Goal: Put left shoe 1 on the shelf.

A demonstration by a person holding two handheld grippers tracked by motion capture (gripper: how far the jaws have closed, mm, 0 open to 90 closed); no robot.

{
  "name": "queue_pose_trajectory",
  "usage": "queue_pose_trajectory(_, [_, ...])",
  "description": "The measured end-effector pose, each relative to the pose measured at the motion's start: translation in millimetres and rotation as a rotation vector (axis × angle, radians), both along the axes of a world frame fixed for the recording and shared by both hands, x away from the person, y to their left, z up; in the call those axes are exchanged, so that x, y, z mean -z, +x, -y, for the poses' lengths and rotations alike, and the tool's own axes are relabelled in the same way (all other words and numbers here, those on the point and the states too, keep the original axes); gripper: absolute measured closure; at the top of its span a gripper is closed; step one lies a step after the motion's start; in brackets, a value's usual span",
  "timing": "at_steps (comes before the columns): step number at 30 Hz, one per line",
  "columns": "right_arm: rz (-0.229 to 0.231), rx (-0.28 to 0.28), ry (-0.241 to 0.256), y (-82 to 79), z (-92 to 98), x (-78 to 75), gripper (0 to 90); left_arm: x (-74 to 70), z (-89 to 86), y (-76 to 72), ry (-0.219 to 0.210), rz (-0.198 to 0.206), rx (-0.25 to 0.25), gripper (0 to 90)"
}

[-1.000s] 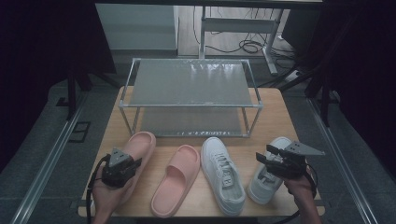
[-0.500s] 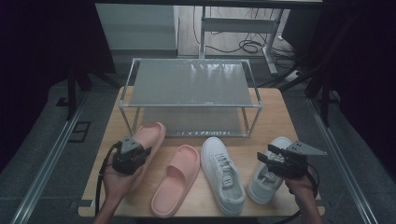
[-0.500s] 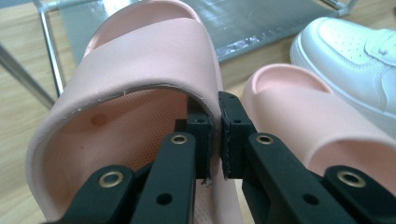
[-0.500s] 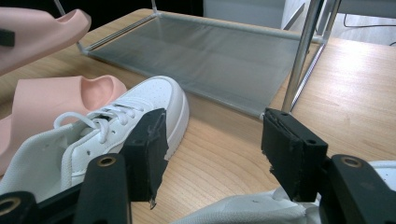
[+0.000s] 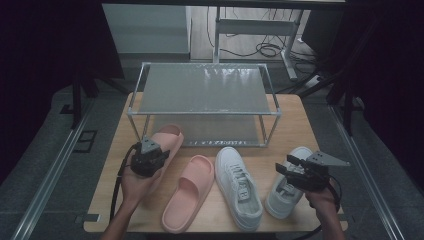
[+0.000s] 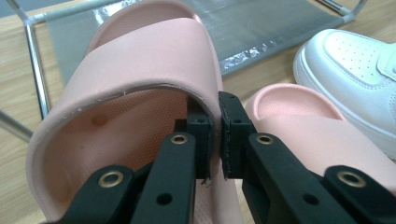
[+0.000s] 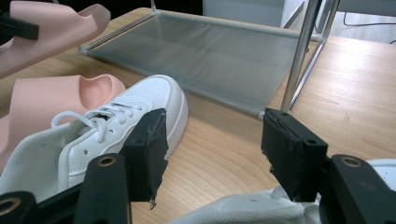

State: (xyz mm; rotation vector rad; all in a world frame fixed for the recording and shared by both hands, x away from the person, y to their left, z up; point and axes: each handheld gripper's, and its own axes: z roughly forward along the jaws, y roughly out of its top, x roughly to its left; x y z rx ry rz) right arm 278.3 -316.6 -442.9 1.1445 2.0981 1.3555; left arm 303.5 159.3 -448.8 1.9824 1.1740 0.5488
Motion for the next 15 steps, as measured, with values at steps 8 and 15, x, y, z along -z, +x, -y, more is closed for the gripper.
queue_pose_trajectory(8, [-0.001,-0.003,-0.002,0.1,-0.3,0.0,41.3,-0.1,10.0,16.1,0.022,0.005,0.013,84.7])
queue_pose_trajectory(15, [0.000,-0.002,0.003,0.0,0.4,-0.5,41.3,3.1,18.4,29.1,0.036,0.009,0.010,84.7])
